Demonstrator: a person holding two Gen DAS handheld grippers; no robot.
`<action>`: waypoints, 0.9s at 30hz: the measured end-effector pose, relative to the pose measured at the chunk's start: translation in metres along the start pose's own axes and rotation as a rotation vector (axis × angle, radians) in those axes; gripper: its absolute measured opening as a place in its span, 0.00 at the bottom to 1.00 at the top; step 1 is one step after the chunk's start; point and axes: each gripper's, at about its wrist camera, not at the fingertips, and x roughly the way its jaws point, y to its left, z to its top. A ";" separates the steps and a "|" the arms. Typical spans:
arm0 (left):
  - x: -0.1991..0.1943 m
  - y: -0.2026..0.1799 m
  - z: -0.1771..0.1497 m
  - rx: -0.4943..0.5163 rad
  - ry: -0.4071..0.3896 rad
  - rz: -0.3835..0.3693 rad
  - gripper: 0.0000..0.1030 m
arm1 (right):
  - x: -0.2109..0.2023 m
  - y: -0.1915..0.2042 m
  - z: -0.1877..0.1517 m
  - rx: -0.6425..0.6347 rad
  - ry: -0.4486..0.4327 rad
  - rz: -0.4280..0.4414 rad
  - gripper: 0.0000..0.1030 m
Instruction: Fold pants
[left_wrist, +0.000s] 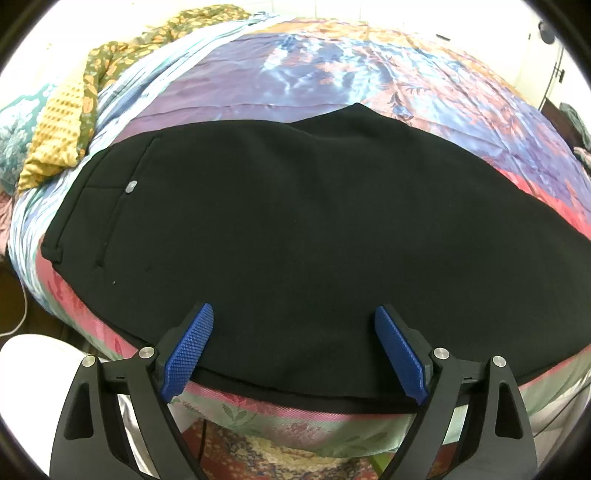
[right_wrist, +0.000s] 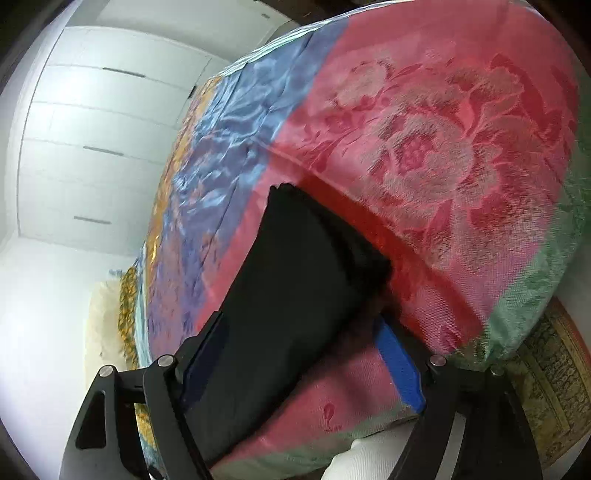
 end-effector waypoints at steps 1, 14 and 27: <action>0.000 0.000 0.000 -0.001 0.000 0.002 0.88 | 0.001 0.000 0.000 -0.008 0.004 0.002 0.78; 0.001 -0.002 0.000 -0.001 -0.003 0.008 0.90 | 0.040 0.009 0.015 -0.120 0.017 -0.037 0.72; -0.018 0.007 0.007 -0.102 -0.042 -0.160 0.89 | 0.006 0.092 -0.043 -0.156 0.030 0.368 0.09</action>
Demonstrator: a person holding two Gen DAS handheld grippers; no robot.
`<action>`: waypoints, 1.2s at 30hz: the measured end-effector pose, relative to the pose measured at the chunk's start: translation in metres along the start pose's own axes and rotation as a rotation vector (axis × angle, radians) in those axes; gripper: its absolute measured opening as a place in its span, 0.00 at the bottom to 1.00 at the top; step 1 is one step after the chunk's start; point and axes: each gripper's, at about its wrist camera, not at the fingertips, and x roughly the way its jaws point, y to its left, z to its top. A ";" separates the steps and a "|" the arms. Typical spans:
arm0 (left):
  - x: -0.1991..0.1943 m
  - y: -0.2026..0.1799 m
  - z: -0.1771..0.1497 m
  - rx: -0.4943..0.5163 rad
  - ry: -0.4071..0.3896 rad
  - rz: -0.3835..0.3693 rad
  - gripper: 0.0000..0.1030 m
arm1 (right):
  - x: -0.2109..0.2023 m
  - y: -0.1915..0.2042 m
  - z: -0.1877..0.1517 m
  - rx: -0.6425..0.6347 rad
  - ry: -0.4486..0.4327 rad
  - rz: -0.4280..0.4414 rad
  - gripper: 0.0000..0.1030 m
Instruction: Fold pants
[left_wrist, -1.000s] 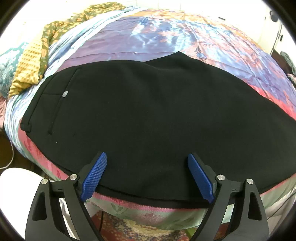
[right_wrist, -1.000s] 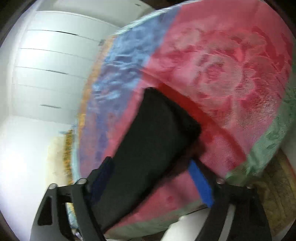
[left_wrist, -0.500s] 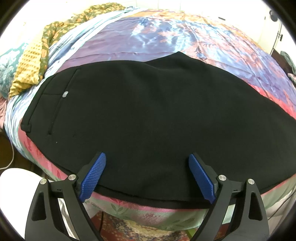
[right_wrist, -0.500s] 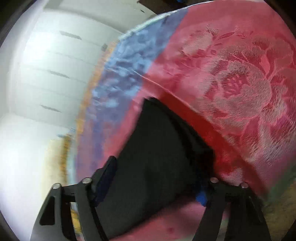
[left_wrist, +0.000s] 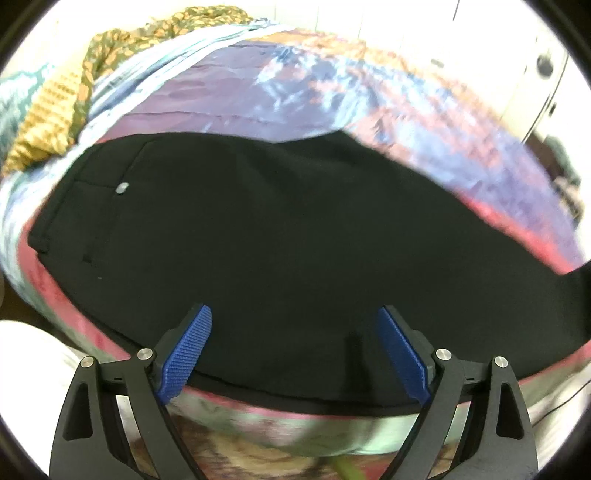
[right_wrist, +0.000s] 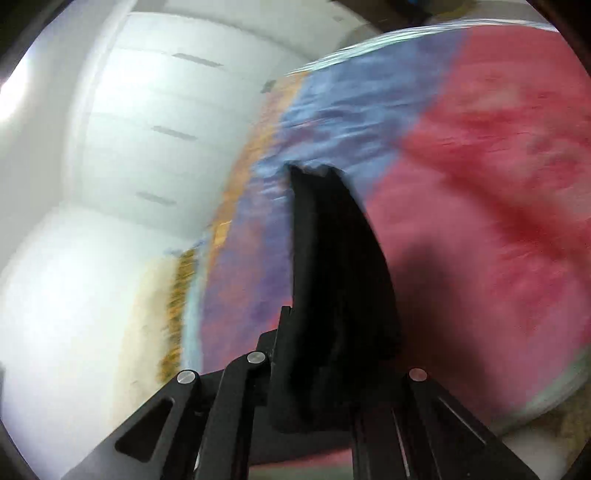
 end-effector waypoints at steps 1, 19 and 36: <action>-0.001 0.000 0.001 -0.012 -0.003 -0.022 0.89 | 0.009 0.010 -0.008 0.002 0.017 0.032 0.09; -0.029 0.019 0.003 -0.134 0.001 -0.347 0.84 | 0.187 0.193 -0.308 -1.158 0.362 -0.232 0.89; 0.018 -0.092 0.016 0.189 0.156 -0.225 0.45 | 0.116 0.148 -0.251 -0.989 0.174 -0.358 0.99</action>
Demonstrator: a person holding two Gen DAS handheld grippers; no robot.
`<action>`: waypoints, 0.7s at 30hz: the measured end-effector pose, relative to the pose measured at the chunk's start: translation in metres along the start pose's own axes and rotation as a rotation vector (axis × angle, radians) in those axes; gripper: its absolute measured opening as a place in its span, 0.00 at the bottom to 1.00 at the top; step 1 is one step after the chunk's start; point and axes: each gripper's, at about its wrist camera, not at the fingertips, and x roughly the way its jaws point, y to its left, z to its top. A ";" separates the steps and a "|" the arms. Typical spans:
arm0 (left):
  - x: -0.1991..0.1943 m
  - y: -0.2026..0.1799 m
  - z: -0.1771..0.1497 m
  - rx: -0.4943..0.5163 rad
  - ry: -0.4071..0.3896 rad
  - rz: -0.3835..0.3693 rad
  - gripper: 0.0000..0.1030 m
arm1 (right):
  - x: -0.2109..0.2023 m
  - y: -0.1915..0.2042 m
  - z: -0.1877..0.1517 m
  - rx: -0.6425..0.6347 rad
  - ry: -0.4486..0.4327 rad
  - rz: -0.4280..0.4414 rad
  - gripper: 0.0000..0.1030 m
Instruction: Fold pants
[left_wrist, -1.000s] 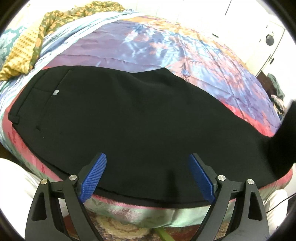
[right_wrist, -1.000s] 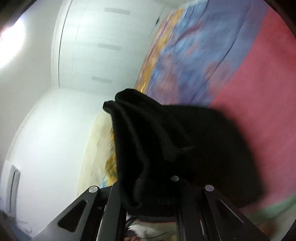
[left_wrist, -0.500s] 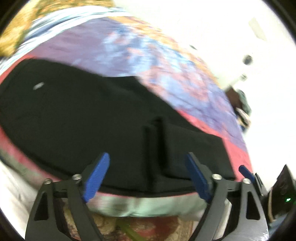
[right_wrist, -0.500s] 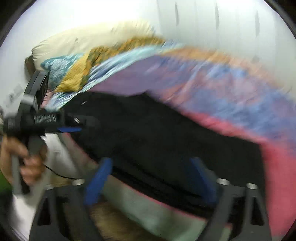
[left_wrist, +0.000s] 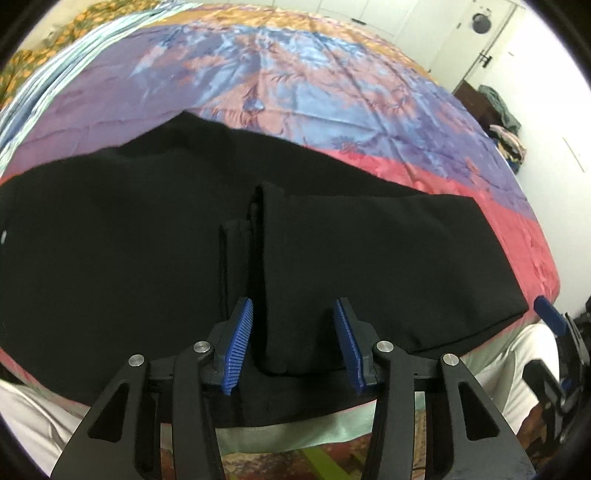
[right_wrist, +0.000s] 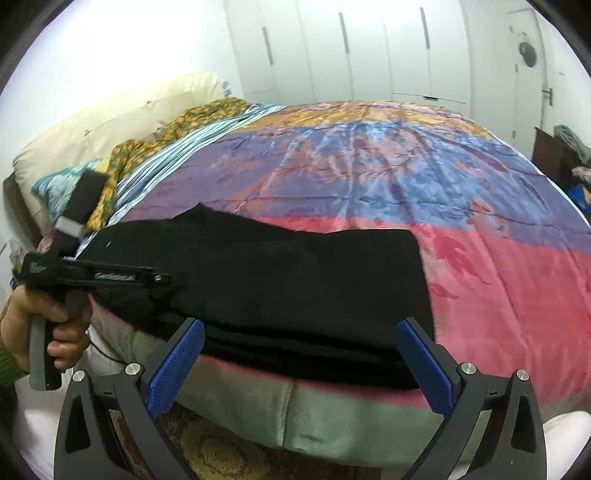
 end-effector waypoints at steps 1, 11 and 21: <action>-0.001 0.001 -0.003 0.000 -0.003 -0.002 0.34 | 0.003 0.001 0.000 -0.005 0.002 0.001 0.99; -0.036 0.022 -0.032 -0.066 -0.048 -0.062 0.04 | 0.001 -0.005 0.001 0.023 -0.021 -0.016 1.00; -0.049 0.019 -0.026 -0.057 -0.090 -0.007 0.68 | 0.012 -0.018 -0.001 0.093 0.012 0.007 1.00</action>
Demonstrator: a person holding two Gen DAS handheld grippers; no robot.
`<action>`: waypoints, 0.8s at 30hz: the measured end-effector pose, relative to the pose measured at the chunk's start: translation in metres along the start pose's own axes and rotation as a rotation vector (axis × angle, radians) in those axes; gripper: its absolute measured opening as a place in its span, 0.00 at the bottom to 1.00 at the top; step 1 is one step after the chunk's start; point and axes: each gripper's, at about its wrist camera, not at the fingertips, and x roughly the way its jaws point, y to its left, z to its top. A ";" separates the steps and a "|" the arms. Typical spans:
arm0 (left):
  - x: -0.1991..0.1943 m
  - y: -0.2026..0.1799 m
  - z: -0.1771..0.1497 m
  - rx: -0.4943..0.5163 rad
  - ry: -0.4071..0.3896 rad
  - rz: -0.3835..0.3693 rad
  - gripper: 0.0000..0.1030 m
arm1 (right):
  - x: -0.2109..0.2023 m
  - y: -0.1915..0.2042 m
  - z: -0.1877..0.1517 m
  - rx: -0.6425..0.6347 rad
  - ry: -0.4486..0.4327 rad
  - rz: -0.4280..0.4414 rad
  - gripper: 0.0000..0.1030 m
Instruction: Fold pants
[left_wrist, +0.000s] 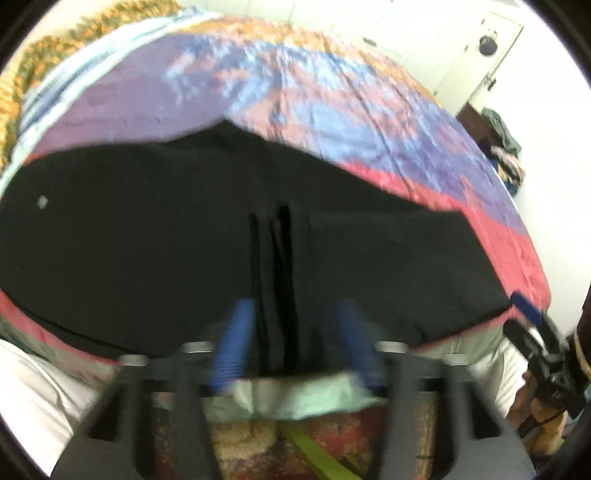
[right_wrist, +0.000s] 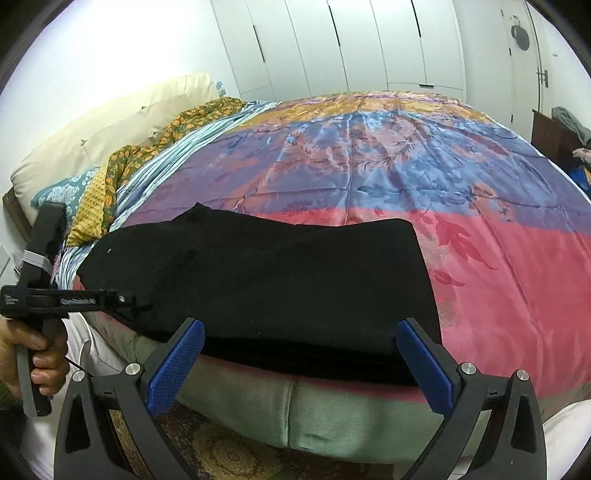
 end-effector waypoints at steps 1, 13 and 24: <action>0.002 0.001 0.004 -0.006 -0.001 0.001 0.70 | 0.001 -0.001 0.000 0.007 0.002 0.001 1.00; 0.059 -0.017 0.019 0.068 0.176 0.063 0.11 | 0.006 -0.003 -0.001 0.022 0.024 -0.004 1.00; -0.003 -0.044 0.066 0.182 -0.076 0.019 0.08 | 0.005 -0.011 0.000 0.061 0.002 -0.020 1.00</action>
